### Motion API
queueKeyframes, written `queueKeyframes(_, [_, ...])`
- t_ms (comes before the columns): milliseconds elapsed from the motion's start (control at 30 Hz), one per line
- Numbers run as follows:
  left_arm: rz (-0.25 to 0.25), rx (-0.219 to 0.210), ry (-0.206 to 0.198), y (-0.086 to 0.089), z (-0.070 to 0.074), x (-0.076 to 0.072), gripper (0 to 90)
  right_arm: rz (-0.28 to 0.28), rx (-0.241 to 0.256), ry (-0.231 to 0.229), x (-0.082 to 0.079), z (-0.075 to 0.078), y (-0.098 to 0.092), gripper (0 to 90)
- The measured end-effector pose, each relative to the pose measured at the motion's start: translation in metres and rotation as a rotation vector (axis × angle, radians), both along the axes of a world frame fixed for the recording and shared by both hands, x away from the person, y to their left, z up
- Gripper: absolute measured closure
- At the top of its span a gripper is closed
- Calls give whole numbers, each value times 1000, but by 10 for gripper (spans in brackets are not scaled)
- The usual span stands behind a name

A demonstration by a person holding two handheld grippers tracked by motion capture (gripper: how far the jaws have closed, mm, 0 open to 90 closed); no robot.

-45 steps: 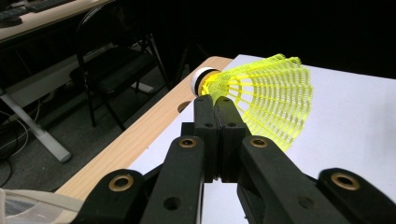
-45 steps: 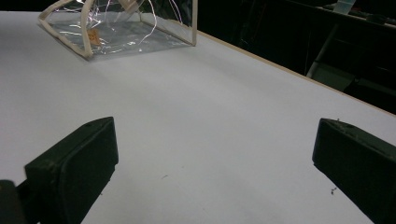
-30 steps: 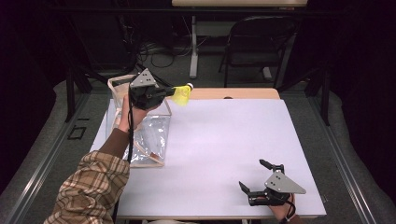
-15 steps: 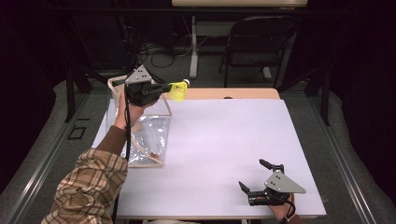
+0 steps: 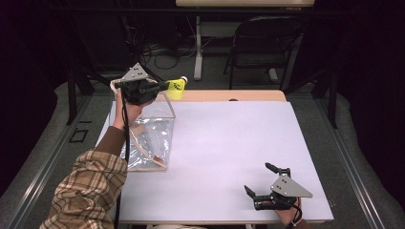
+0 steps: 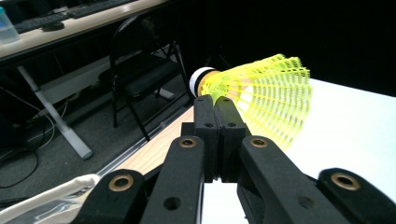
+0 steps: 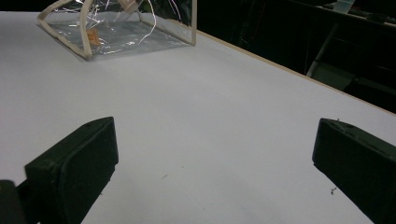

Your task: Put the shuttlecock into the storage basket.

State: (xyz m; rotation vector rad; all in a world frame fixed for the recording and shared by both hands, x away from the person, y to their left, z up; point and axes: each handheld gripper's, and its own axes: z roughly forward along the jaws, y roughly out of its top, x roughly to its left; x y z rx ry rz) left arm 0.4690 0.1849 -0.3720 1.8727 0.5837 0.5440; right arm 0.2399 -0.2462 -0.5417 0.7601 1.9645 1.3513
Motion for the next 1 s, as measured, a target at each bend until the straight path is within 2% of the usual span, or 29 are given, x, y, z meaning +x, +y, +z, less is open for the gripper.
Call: queueKeyframes(1000, [64, -39, -38, 30, 20, -4, 895, -3, 3, 2, 0, 0, 0, 0])
